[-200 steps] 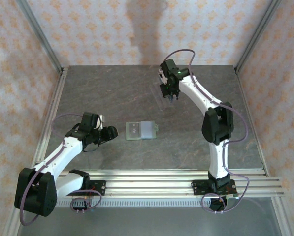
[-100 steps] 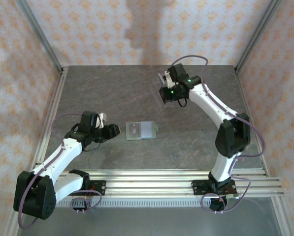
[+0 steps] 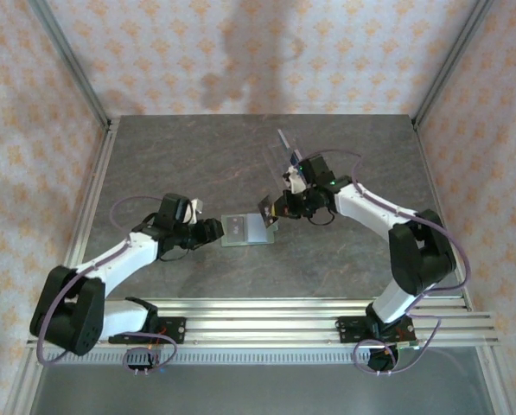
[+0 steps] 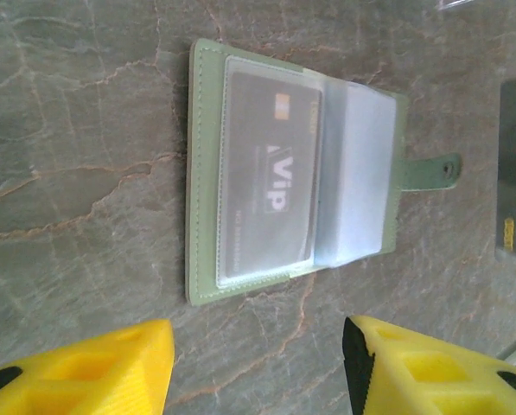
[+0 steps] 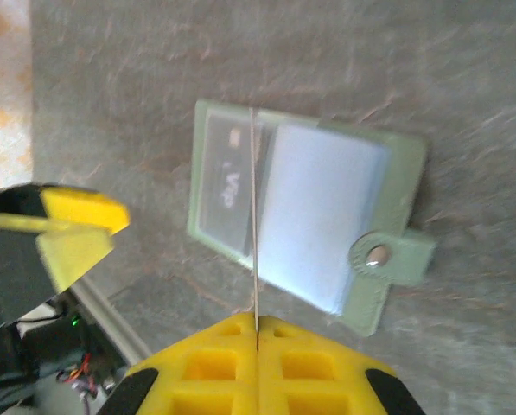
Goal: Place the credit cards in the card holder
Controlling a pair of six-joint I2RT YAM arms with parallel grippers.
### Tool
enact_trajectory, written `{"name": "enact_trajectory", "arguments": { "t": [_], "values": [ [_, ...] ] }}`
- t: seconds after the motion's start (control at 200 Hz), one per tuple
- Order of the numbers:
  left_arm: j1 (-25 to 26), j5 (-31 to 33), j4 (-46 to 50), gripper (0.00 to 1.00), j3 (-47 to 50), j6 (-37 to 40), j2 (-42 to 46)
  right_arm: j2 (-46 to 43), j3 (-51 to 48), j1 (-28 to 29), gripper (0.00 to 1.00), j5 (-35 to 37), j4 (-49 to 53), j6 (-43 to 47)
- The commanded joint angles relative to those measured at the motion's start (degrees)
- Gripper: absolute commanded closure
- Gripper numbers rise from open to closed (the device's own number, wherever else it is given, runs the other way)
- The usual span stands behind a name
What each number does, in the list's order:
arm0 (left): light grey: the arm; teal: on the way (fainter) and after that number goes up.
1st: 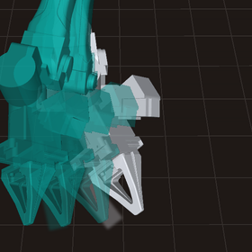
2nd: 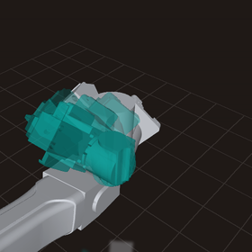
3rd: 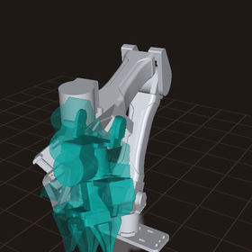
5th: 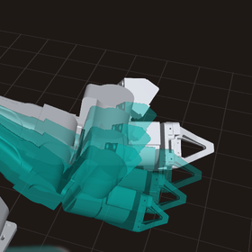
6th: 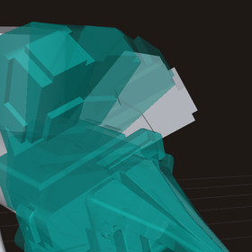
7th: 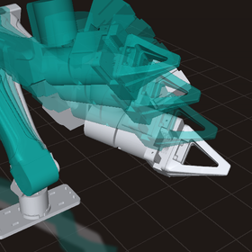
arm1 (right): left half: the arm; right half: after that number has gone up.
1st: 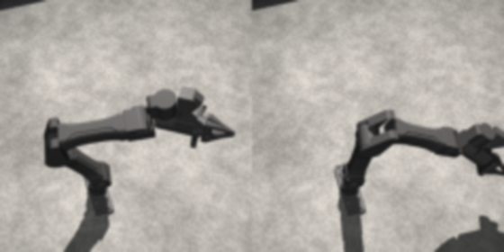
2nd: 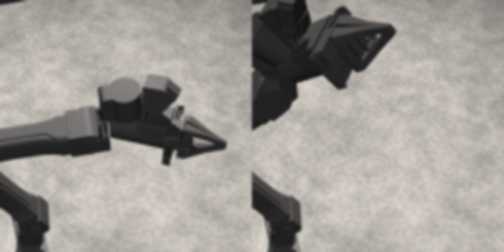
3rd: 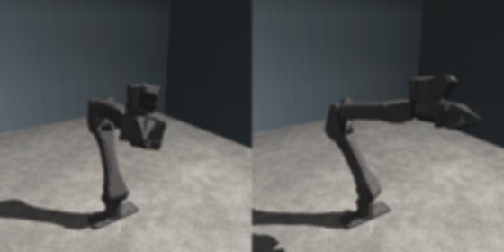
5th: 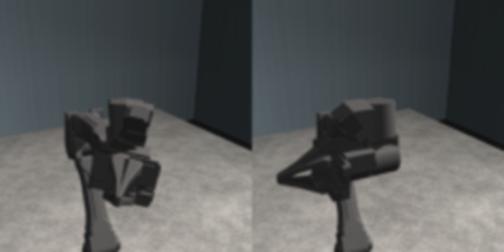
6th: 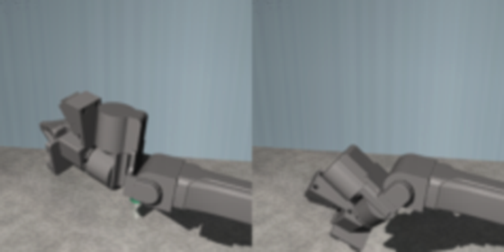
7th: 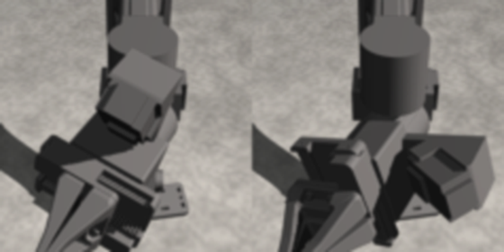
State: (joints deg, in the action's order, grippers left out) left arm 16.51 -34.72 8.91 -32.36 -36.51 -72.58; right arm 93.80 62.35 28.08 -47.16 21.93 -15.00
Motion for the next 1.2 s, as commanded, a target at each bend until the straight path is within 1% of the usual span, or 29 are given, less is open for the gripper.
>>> {"name": "enact_trajectory", "arguments": {
  "t": [0.0,0.12,0.24,0.325,0.425,0.591,1.006,1.116,1.196],
  "values": [
    [0.9,-1.2,-5.5,0.46,-2.0,-1.3,-3.4,1.9,-0.9,1.2,1.0,-6.4,-6.6,-3.4],
    [1.6,-1.7,-5.8,0.48,-3.7,-1.2,-7.7,4.9,-0.4,1.7,1.0,-7.6,-6.4,-4.6],
    [2.1,-2.2,-10.0,0.48,-3.0,-2.2,-10.5,7.9,0.3,1.8,1.0,-7.4,-5.0,-4.2],
    [2.1,-2.9,-10.6,0.48,-3.3,-2.1,-12.2,10.4,0.6,1.7,1.0,-8.6,-5.6,-5.1],
    [2.1,-2.3,-10.4,0.48,-3.1,-1.4,-12.9,12.9,1.5,2.4,1.0,-11.4,-5.4,-5.5],
    [2.1,-0.9,-5.6,0.48,-4.9,1.0,-14.1,13.2,1.5,3.0,1.0,-10.7,-5.4,-5.9],
    [2.1,0.6,-4.4,0.53,-5.5,2.4,-15.4,15.2,2.6,3.0,1.0,-10.6,-5.8,-5.5],
    [2.2,1.3,-6.2,0.54,-4.4,2.1,-14.8,17.0,3.2,3.0,1.0,-11.9,-6.7,-5.7],
    [2.1,1.2,-4.9,0.55,-5.3,2.8,-15.4,18.2,3.3,3.0,1.0,-13.1,-8.0,-5.7]
  ]
}}
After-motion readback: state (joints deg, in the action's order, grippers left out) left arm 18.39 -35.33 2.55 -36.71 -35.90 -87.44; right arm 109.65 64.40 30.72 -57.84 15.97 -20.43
